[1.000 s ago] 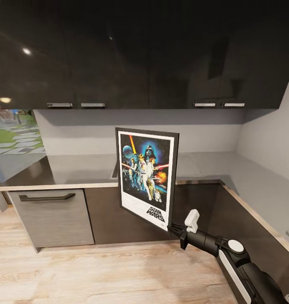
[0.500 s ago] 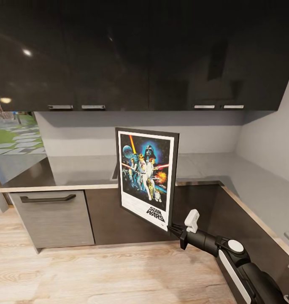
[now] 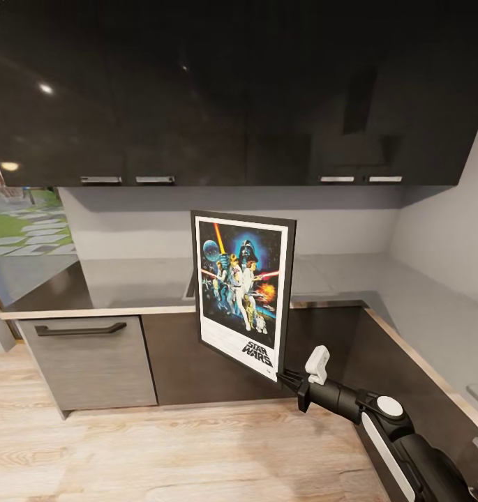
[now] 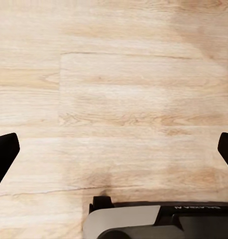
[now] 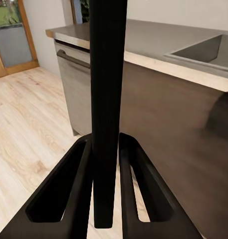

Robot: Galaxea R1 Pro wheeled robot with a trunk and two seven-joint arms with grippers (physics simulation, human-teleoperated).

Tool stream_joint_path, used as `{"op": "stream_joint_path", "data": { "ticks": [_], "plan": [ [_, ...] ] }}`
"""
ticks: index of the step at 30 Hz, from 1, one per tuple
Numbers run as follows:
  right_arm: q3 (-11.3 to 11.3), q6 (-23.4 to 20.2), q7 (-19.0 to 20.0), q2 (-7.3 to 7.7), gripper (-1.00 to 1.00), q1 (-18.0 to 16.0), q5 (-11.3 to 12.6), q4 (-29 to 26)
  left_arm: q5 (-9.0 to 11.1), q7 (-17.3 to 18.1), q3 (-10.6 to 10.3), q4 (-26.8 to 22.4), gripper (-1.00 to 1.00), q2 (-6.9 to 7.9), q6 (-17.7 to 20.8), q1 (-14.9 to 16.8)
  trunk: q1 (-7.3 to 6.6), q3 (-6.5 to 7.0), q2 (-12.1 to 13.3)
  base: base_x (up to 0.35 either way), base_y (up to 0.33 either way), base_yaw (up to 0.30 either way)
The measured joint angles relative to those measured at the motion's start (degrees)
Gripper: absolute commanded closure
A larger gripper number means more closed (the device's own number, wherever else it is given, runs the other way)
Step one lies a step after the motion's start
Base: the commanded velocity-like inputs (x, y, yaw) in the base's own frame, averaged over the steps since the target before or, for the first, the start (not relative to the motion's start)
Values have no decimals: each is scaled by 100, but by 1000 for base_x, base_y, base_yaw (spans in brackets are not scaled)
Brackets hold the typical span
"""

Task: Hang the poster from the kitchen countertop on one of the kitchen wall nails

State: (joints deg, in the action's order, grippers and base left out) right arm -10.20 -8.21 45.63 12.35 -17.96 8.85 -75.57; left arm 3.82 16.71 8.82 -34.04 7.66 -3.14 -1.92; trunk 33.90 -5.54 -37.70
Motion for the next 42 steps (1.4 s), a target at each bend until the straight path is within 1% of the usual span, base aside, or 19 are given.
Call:
{"op": "stream_joint_path", "data": {
  "ticks": [37,42],
  "plan": [
    [0,0,-5,0,100,-3,1,-1,0,-2,-1,-2,-100,0,1,2,-813,656,1479,0,0,0],
    [0,0,-5,0,100,-3,0,-1,0,-2,-1,-2,-100,0,1,2,-813,657,1481,0,0,0]
  ]
}}
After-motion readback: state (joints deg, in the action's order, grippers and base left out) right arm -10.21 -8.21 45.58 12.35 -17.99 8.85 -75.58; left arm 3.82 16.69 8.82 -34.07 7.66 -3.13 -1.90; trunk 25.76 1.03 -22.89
